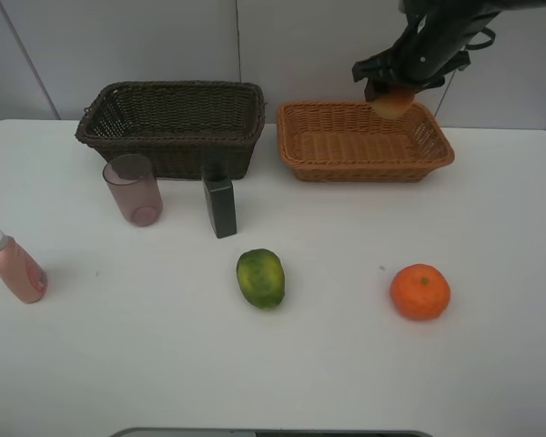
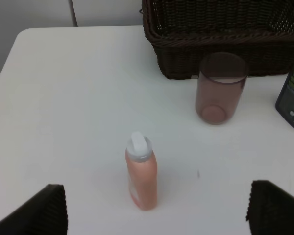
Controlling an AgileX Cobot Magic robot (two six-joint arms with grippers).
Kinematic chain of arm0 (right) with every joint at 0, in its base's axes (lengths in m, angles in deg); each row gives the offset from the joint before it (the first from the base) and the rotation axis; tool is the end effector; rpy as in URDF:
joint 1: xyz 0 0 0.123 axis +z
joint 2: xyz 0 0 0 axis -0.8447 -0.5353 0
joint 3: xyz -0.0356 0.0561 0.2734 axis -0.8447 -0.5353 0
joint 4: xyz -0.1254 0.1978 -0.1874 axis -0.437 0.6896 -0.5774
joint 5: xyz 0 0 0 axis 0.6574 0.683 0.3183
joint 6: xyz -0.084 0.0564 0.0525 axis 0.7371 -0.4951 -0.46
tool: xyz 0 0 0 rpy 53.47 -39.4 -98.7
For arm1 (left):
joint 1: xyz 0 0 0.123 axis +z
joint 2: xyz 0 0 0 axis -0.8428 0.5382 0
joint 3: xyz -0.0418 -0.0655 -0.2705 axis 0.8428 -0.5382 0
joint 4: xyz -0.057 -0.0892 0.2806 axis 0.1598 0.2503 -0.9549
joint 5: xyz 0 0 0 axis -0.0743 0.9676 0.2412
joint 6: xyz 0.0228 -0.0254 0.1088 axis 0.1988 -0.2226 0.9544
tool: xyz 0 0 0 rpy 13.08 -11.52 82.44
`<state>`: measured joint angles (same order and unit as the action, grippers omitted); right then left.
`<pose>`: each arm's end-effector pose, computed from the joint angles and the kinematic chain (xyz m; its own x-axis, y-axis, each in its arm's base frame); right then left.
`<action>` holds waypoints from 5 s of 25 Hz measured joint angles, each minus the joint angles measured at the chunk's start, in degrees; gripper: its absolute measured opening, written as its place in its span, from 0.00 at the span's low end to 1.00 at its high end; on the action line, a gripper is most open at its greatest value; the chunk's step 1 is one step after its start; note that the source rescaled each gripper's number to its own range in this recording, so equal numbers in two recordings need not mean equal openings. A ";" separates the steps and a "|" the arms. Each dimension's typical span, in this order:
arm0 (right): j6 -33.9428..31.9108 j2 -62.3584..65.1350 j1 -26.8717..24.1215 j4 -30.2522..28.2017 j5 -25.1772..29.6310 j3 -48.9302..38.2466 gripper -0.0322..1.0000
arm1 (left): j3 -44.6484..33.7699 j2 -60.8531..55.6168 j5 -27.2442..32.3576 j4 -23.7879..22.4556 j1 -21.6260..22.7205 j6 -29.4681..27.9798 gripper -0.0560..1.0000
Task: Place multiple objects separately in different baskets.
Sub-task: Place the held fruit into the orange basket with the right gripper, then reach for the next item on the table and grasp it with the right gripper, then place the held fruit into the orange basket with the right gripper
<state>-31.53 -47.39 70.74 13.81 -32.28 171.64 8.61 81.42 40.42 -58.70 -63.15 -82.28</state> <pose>0.4980 0.1054 0.1765 -0.7939 -0.1741 -0.5826 -0.1668 0.9837 -0.0666 0.0598 0.0017 0.2925 -0.4467 0.0086 -0.8946 0.0235 0.9997 -0.0021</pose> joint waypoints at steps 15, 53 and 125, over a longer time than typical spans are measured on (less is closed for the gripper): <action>-0.12 -9.69 -0.89 0.05 -5.05 0.00 0.08 | 0.00 0.00 0.00 0.00 0.00 0.00 0.94; -12.09 30.46 10.75 3.13 17.54 -40.01 1.00 | 0.00 0.00 0.00 0.00 0.00 0.00 0.94; -22.73 13.36 11.82 3.39 0.41 -48.35 0.38 | -0.10 0.00 0.00 -0.02 0.00 0.00 0.94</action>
<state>-54.26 -34.03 82.55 17.20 -31.87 123.29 8.51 81.42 40.42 -58.73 -63.15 -82.28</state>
